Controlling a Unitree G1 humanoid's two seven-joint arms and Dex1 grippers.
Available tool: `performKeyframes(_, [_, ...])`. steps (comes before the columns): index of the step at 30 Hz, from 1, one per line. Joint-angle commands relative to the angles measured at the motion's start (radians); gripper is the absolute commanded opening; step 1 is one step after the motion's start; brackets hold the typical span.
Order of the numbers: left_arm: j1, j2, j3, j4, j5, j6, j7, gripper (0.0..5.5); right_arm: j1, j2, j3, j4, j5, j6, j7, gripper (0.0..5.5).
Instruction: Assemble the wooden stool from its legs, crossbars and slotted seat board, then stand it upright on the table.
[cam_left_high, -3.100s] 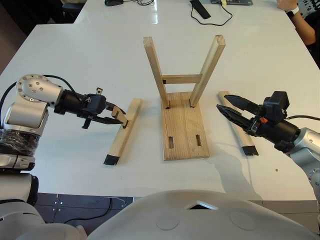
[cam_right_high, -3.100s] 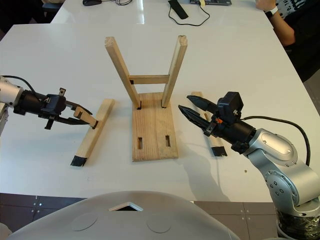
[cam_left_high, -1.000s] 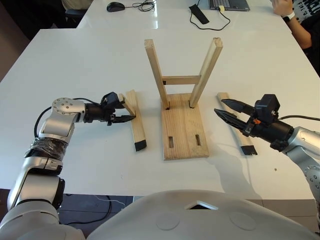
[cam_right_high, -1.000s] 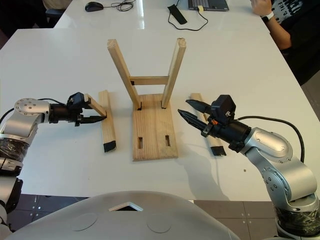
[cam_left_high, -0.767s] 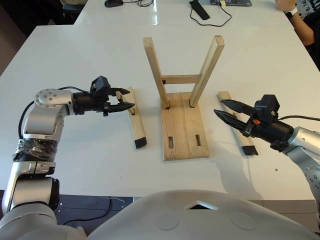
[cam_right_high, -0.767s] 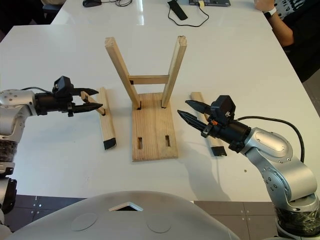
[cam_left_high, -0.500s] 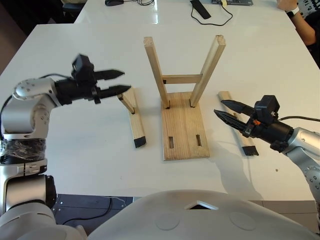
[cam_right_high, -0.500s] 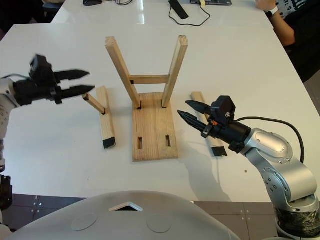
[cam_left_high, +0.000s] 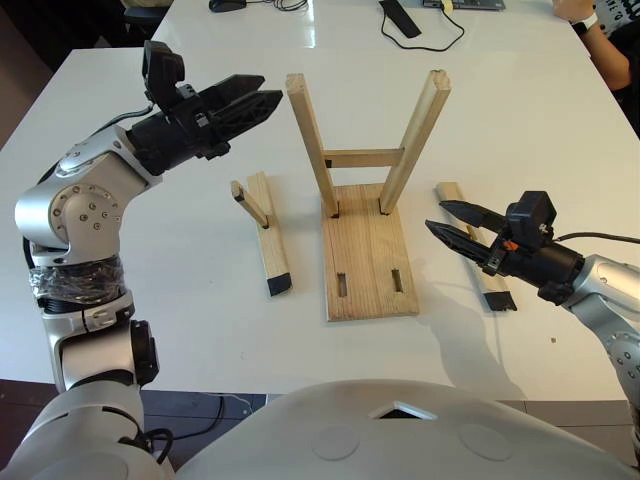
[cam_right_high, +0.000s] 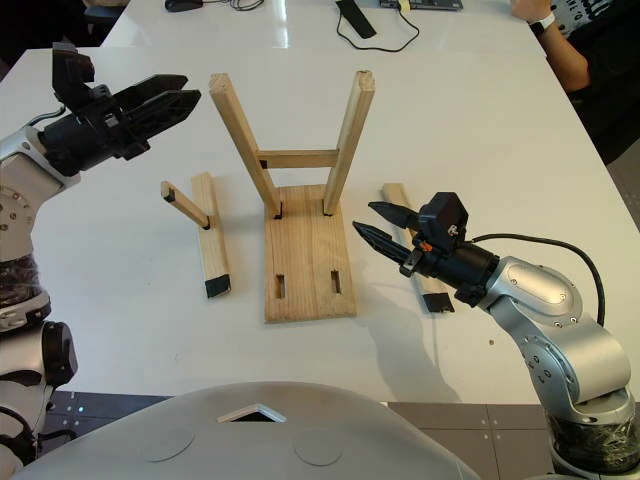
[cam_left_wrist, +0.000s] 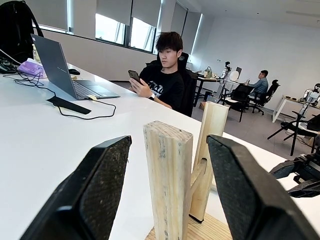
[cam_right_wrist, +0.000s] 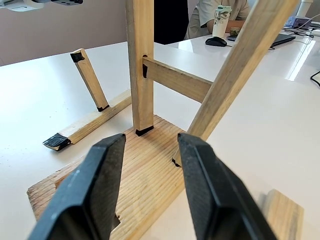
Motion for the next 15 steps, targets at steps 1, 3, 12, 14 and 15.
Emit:
performKeyframes(1, [0.124, -0.008, -0.031, 0.003, 0.049, -0.021, -0.015, 2.80, 0.001, -0.003, 0.005, 0.000, -0.011, 0.003, 0.003, 1.91])
performKeyframes(3, [0.213, -0.015, -0.070, 0.045, 0.114, -0.083, -0.045, 2.80, 0.001, -0.005, 0.015, 0.001, -0.019, 0.004, 0.006, 1.91])
performKeyframes(12, [0.092, -0.096, -0.021, 0.104, 0.076, -0.090, 0.010, 2.80, -0.010, -0.009, 0.022, -0.001, -0.016, 0.011, 0.013, 1.91])
performKeyframes(14, [0.035, -0.070, 0.022, 0.108, 0.040, -0.064, 0.018, 2.80, 0.002, -0.004, 0.026, -0.005, -0.022, 0.006, 0.008, 1.91])
performKeyframes(15, [0.016, -0.058, 0.042, 0.110, 0.024, -0.053, 0.017, 2.80, 0.005, -0.003, 0.028, -0.005, -0.024, 0.004, 0.007, 1.91])
